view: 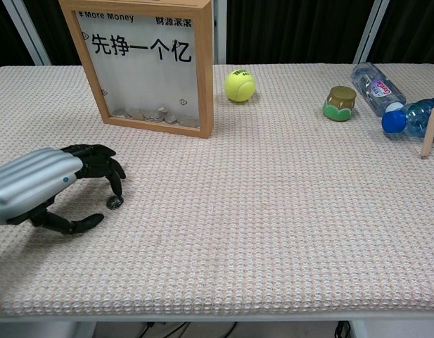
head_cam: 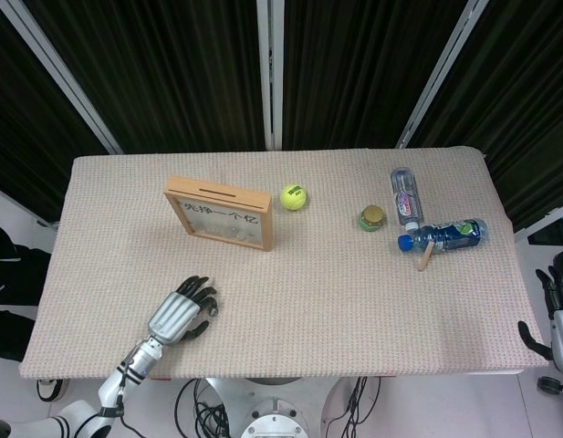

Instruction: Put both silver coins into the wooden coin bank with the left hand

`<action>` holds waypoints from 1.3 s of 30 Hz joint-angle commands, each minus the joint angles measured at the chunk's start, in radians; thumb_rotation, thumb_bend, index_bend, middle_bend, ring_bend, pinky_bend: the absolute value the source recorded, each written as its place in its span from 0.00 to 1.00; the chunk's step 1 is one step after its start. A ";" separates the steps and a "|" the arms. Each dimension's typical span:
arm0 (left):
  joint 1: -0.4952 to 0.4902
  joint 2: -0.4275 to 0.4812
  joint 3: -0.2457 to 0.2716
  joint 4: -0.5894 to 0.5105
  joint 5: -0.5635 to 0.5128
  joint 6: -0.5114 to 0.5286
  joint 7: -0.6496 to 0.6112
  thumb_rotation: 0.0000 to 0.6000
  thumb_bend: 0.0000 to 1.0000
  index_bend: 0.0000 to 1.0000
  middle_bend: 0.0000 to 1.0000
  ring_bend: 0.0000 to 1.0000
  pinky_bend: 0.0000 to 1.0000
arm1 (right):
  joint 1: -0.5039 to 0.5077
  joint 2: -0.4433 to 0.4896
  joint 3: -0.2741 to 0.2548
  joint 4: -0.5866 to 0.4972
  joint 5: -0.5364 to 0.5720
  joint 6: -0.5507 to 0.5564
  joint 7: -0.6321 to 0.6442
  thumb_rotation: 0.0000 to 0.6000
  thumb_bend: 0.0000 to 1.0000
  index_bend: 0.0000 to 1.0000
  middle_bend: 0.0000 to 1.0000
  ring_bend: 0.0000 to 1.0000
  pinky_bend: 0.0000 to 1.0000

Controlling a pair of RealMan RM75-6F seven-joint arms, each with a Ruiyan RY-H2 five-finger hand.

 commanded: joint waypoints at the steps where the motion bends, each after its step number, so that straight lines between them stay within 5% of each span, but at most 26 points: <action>1: 0.000 -0.001 0.001 -0.001 -0.001 -0.002 0.001 1.00 0.16 0.38 0.22 0.07 0.13 | -0.001 0.000 0.000 0.002 0.001 0.000 0.002 1.00 0.27 0.00 0.00 0.00 0.00; 39: -0.030 -0.058 -0.025 0.083 0.005 -0.002 -0.018 1.00 0.16 0.45 0.25 0.07 0.13 | -0.003 -0.005 0.000 0.021 0.006 -0.008 0.018 1.00 0.28 0.00 0.00 0.00 0.00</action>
